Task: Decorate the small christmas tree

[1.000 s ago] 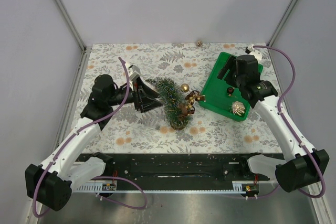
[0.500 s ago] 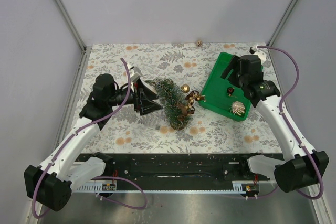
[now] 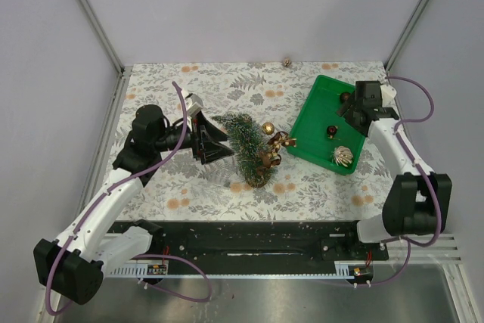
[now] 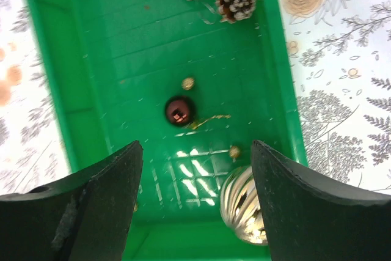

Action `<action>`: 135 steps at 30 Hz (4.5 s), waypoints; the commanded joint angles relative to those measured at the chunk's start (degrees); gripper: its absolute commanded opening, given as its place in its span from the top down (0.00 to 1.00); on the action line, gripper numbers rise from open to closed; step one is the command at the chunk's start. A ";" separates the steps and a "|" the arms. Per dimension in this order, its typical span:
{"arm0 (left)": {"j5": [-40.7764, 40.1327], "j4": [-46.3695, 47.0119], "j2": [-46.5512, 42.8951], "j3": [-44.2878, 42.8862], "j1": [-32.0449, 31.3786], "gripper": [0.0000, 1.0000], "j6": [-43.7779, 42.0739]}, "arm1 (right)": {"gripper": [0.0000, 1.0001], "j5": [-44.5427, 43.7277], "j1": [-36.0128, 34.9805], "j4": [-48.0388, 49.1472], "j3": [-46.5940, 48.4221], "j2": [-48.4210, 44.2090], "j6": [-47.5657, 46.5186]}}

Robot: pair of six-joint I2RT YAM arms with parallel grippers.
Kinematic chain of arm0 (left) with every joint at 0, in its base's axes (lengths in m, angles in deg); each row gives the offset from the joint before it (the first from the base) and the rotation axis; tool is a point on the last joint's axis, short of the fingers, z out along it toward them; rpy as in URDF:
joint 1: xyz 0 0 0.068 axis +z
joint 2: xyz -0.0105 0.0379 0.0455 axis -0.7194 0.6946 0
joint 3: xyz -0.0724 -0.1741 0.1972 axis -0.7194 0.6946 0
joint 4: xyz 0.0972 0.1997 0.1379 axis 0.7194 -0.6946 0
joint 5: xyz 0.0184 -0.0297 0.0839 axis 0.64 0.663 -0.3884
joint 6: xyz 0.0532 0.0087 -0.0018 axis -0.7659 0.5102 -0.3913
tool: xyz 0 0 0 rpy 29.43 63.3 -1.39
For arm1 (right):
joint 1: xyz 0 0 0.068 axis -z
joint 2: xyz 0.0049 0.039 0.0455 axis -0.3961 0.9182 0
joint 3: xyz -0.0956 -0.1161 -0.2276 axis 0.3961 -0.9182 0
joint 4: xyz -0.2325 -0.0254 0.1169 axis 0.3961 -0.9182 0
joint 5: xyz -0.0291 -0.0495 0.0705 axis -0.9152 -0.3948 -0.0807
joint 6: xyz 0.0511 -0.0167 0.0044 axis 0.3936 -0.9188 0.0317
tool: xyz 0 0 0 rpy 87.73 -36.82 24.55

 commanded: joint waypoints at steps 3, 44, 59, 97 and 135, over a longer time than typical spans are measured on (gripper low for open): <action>-0.58 0.59 -0.97 -2.23 0.33 0.33 -1.97 | 0.22 -3.92 4.04 4.49 4.12 10.02 0.88; -1.72 3.05 -0.09 -0.91 0.33 0.33 -1.80 | 0.45 11.29 0.54 7.75 7.03 26.57 -6.15; -1.63 4.63 -0.71 0.32 0.33 0.33 -0.92 | 0.36 4.96 -3.51 5.46 7.12 25.59 -10.28; -1.37 6.47 -1.50 2.08 0.69 0.33 0.22 | 0.46 4.34 -4.31 3.79 9.49 28.41 -12.04; 1.88 3.66 3.25 -6.36 -0.28 0.48 -2.42 | 0.95 27.44 -8.69 11.42 -1.14 -11.73 5.35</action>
